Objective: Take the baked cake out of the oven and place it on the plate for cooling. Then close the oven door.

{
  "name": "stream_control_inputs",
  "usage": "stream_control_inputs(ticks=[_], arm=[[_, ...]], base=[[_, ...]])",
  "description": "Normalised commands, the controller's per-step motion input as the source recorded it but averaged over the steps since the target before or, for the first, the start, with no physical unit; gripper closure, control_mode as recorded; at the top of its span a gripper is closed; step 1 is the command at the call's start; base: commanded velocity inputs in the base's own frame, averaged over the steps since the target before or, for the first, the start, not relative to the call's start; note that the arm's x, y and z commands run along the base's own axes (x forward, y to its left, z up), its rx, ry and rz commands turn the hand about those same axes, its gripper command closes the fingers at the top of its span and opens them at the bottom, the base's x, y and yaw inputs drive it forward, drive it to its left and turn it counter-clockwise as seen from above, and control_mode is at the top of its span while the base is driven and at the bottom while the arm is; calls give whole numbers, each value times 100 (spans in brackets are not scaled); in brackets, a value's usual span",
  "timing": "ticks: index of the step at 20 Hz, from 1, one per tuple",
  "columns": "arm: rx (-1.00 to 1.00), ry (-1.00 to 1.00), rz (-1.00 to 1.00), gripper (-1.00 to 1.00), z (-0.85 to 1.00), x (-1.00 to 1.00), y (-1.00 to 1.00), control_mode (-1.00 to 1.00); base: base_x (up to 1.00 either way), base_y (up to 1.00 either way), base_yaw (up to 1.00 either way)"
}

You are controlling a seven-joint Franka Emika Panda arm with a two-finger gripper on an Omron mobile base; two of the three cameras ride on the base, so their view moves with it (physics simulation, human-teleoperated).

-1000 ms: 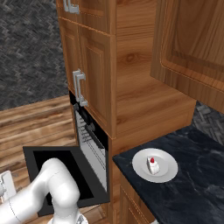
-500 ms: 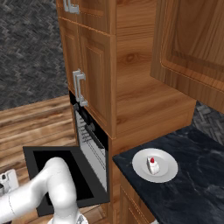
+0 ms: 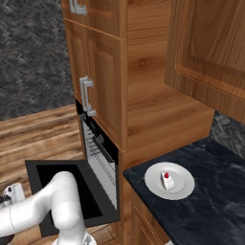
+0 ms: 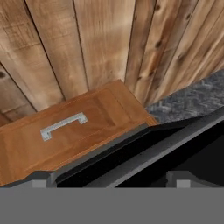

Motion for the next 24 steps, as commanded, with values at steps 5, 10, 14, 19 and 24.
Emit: stream_control_inputs(ticks=[5,10,14,19,24], arm=[[-24,-12,-8,-100,-98,0,40,-100],[-25,-12,-8,-100,-100,0,40,-100],[-27,-12,-9,-100,-98,0,39,-100],[-28,-13,-10,-100,-93,0,36,-100],[-31,-16,-13,-100,-82,0,24,-100]], base=[[0,0,0],[0,0,0],[0,0,0],[0,0,0],[0,0,0]])
